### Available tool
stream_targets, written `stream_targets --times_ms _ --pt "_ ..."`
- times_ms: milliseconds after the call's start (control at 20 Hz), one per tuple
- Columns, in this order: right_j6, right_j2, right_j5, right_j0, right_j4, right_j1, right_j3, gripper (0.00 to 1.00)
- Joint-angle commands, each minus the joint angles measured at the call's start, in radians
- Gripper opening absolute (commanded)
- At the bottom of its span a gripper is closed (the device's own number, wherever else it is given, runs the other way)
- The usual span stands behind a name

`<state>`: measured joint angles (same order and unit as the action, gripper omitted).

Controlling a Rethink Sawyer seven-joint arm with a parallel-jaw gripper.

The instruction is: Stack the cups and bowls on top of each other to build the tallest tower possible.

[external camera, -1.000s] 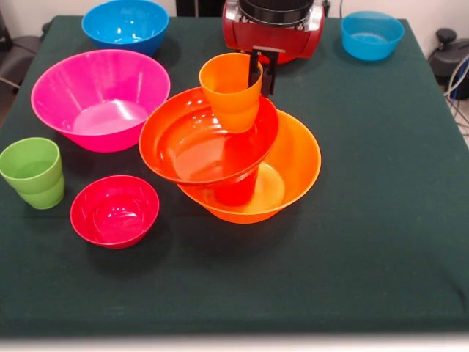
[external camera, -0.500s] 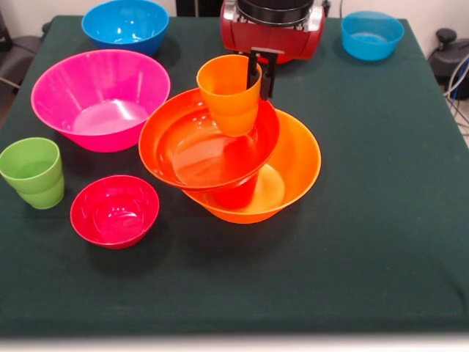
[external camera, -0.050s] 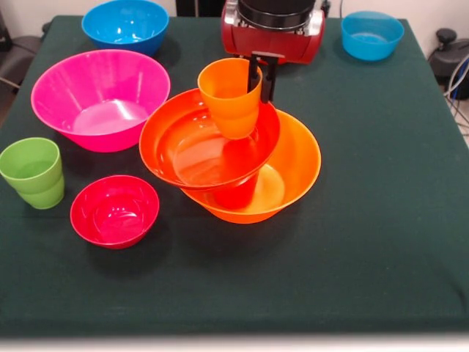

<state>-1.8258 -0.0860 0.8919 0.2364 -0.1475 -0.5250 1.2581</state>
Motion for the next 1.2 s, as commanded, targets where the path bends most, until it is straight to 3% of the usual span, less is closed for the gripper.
stream_targets --times_ms 50,900,1200 --pt "-0.105 -0.033 0.01 -0.039 0.005 0.039 -0.04 0.0" --pt "-0.104 -0.015 0.032 -0.043 0.007 0.044 -0.055 0.0" --pt "-0.06 -0.017 0.1 -0.039 -0.007 0.067 -0.134 0.0"
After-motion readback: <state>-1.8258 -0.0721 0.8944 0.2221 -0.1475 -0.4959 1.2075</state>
